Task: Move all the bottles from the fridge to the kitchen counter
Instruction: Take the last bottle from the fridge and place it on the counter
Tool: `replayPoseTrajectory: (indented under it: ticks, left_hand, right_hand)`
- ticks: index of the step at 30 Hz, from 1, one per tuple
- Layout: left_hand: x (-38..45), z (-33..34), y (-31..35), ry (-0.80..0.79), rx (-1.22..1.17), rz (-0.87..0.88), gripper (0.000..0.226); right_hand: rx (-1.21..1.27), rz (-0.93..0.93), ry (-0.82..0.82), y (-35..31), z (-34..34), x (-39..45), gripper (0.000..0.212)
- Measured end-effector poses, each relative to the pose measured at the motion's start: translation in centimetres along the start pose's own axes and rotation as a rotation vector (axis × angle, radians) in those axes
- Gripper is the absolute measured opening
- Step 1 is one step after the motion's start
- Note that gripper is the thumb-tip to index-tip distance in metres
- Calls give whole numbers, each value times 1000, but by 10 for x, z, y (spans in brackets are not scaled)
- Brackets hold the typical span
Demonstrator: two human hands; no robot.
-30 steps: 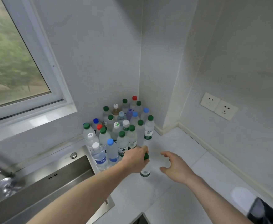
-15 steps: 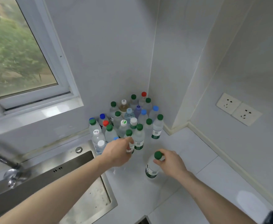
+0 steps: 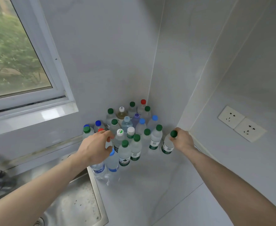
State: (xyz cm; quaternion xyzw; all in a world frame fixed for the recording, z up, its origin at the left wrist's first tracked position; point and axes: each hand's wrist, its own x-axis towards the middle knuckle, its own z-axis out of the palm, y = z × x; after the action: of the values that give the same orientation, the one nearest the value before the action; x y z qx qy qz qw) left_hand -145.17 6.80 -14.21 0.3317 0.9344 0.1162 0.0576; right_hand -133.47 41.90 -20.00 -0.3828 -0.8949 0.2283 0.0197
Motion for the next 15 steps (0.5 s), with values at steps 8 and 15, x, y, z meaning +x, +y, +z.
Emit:
replayPoseTrajectory:
  ticks: [8,15]
  left_hand:
    - [5,-5,-6,3,24,-28,31]
    - [6,-7,-6,1,19,-40,30]
  right_hand:
    - [-10,-7,-28,-8,14,45,23]
    - [-20,-44,-9,-12,18,68,20]
